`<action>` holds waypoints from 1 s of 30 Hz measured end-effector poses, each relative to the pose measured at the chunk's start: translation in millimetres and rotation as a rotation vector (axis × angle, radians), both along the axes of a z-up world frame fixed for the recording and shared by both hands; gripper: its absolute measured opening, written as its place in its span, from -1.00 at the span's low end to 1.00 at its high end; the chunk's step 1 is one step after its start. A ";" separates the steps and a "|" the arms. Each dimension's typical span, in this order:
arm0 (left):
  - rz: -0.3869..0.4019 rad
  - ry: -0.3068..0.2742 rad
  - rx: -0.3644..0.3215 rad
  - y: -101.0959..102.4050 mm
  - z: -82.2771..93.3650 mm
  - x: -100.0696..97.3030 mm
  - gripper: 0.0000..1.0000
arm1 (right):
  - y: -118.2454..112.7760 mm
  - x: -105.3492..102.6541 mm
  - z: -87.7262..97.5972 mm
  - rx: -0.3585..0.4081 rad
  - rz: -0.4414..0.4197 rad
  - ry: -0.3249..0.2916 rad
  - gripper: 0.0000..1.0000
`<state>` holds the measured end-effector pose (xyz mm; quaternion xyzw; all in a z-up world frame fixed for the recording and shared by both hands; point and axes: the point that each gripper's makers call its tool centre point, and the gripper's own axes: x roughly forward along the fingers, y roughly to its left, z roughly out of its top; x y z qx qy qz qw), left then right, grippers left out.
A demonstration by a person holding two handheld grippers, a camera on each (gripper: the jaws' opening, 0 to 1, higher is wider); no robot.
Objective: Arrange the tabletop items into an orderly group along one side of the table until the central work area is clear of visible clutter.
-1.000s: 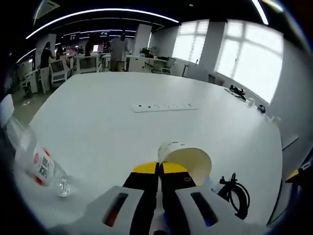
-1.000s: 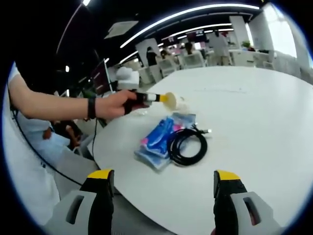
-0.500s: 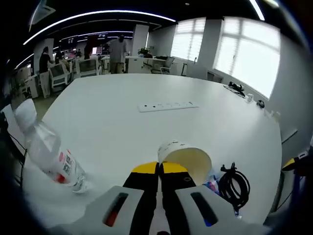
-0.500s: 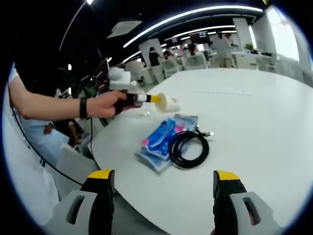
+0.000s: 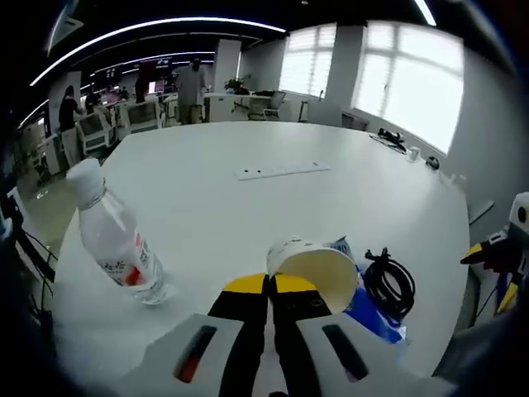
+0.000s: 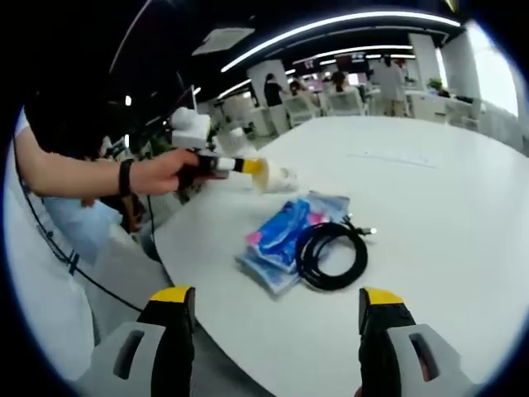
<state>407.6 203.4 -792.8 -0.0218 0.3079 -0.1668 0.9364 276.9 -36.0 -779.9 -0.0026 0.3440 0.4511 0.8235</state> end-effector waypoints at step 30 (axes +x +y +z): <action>0.066 0.051 0.009 33.6 -0.5 -100.2 -1.00 | 89.8 2.8 8.9 0.031 0.141 -0.037 0.47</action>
